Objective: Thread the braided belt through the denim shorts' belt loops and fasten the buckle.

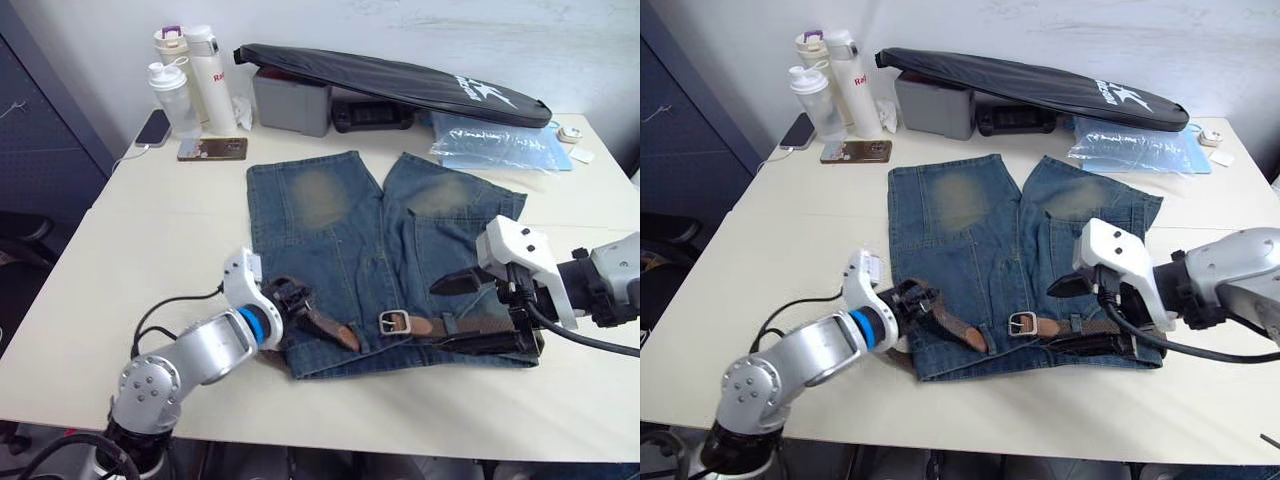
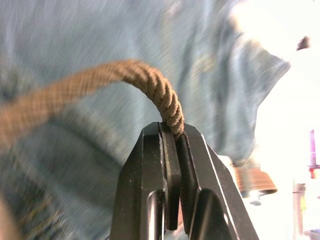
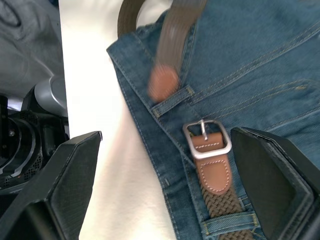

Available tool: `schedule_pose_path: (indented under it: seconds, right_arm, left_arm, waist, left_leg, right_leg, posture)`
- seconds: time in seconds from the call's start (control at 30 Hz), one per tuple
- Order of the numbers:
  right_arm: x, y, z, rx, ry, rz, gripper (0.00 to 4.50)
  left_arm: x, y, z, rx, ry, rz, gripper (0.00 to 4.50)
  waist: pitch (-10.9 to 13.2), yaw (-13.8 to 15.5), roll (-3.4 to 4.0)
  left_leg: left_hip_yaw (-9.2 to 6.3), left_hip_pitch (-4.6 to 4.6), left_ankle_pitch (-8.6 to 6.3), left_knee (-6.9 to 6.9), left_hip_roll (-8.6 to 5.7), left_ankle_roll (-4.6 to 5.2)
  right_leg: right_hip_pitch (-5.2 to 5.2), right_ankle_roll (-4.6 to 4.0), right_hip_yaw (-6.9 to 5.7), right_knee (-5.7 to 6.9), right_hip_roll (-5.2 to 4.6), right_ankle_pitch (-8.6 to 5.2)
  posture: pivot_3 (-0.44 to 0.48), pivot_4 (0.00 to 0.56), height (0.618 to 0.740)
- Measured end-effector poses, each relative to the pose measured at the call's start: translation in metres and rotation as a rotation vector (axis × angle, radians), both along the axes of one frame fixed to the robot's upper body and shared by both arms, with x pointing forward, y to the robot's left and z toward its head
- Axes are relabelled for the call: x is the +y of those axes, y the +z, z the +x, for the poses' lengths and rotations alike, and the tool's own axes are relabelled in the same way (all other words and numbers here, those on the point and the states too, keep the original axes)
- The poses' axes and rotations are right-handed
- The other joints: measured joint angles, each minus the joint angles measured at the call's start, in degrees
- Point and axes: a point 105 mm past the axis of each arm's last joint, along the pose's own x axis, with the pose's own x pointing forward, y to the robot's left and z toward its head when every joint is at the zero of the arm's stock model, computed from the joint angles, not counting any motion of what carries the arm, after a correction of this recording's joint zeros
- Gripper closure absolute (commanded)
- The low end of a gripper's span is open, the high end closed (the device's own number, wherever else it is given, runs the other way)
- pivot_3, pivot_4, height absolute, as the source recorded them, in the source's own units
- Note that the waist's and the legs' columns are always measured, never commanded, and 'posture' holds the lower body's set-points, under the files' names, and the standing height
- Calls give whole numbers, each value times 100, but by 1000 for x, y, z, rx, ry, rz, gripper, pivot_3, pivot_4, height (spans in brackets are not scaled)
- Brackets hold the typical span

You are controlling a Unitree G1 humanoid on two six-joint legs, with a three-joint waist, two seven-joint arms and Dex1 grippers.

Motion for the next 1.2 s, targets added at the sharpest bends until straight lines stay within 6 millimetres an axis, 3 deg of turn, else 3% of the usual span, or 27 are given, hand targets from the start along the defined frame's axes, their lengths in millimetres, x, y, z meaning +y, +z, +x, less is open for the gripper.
schedule_pose_path:
  seconds: [0.13, 0.3, 0.5, 0.67, 0.8, 0.97, 1.1, 1.2]
  right_arm:
    - [0, -7, 2, -17, -11, 12, 95]
    - [1, -26, 9, -124, 15, -54, 95]
    - [20, -79, 7, -231, 139, -144, 95]
    - [24, -98, 8, -312, 184, -186, 95]
    - [24, -112, 1, -341, 174, -187, 95]
    - [30, -121, 3, -511, 113, -171, 95]
    - [37, -124, 13, -643, 32, -138, 1275]
    - [37, -126, 15, -689, 20, -146, 2858]
  left_arm:
    - [4, 24, 12, -76, -10, -150, 4500]
    - [5, 41, 27, -149, -77, -146, 4500]
    - [1, 49, 42, -157, -124, -127, 4500]
    - [-5, 42, 44, -128, -170, -101, 4500]
    - [-5, 48, 48, -147, -201, -87, 4500]
    - [-3, 57, 62, -169, -211, -71, 4500]
    - [-1, 61, 68, -181, -236, -48, 4500]
    - [0, 56, 69, -171, -249, -39, 4500]
  waist:
    - [0, 22, 0]
    - [1, 5, -3]
    - [3, 5, -4]
    - [6, 3, -9]
    - [6, 28, -9]
    - [3, 11, -18]
    - [-1, -22, -23]
    - [0, -3, -21]
  left_leg:
    - [-2, 1, 1, 3, -6, 1]
    - [-1, 6, 7, 2, -7, -1]
    - [-2, 6, 16, -4, -8, -16]
    - [-3, 10, 20, -1, -5, -24]
    - [-7, 10, 21, 0, -6, -26]
    - [-7, 16, 24, 1, -6, -31]
    - [-1, 25, 31, -1, 9, -47]
    - [-4, 24, 33, 2, 20, -53]
  right_leg:
    - [2, 1, -1, 2, -2, 0]
    - [4, 6, 2, -1, 2, 1]
    - [-1, 32, 5, 6, 11, 5]
    - [0, 35, 6, 12, 18, 6]
    - [2, 36, 6, 13, 19, 6]
    - [4, 37, 7, 16, 25, 7]
    - [2, 37, 16, 23, 47, 7]
    - [-2, 37, 16, 32, 56, 7]
  posture:
    - [0, 150, 740]
    - [0, 150, 740]
    - [0, 150, 740]
    - [0, 150, 740]
    - [0, 150, 740]
    - [0, 150, 740]
    - [0, 150, 740]
    - [0, 150, 740]
